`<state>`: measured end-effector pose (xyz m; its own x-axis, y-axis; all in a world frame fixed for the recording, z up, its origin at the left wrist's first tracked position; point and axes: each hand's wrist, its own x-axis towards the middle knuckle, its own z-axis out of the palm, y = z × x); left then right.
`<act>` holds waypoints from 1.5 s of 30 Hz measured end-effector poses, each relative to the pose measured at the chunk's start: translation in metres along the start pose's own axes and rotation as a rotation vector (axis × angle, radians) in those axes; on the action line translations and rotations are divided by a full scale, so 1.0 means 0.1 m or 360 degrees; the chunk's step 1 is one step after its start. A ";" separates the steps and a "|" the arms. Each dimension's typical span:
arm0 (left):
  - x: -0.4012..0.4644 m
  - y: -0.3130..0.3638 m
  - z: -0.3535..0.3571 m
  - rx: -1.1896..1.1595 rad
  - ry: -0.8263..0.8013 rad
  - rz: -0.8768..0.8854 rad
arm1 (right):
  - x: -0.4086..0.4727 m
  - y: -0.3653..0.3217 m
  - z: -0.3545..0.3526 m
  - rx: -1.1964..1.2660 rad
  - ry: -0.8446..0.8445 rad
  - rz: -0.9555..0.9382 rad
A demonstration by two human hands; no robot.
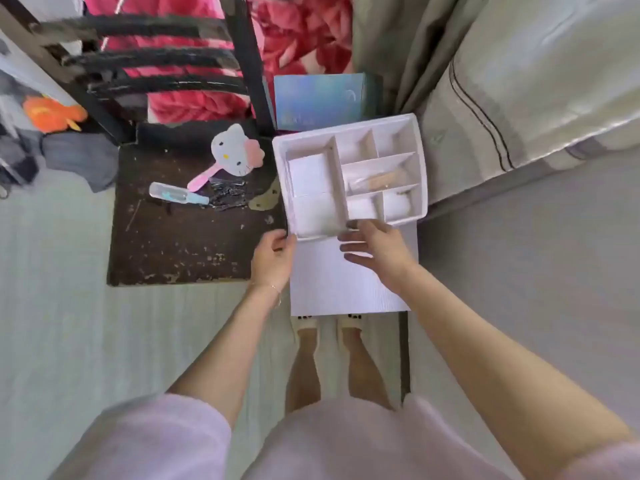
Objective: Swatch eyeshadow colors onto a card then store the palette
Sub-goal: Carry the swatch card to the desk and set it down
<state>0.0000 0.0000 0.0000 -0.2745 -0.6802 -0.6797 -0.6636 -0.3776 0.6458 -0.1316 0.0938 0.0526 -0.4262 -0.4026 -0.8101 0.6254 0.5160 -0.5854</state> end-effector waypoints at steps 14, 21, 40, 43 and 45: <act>0.21 0.05 0.08 0.0038 0.0179 0.0056 | 0.82 -0.56 0.72 -0.0260 0.0163 -0.0085; -0.23 0.04 -0.32 -0.0096 0.0047 -0.0097 | 0.03 -0.25 0.28 -0.0585 -0.0034 -0.0311; -1.96 0.39 -1.12 -0.0667 0.0232 0.0516 | -1.77 -0.35 0.33 -0.1556 -0.0402 -0.1144; -2.17 0.34 -1.18 -0.0955 0.0427 0.0487 | -1.89 -0.36 0.42 -0.1274 -0.0647 -0.0875; -2.31 0.31 -1.15 -0.1054 0.0532 0.0487 | -1.97 -0.30 0.47 -0.1083 -0.0942 -0.0648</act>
<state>0.1228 0.0736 0.2167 -0.0848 -0.9265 -0.3665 -0.0127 -0.3668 0.9302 -0.0354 0.1221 0.2312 -0.0138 -0.8630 -0.5050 -0.0842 0.5043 -0.8594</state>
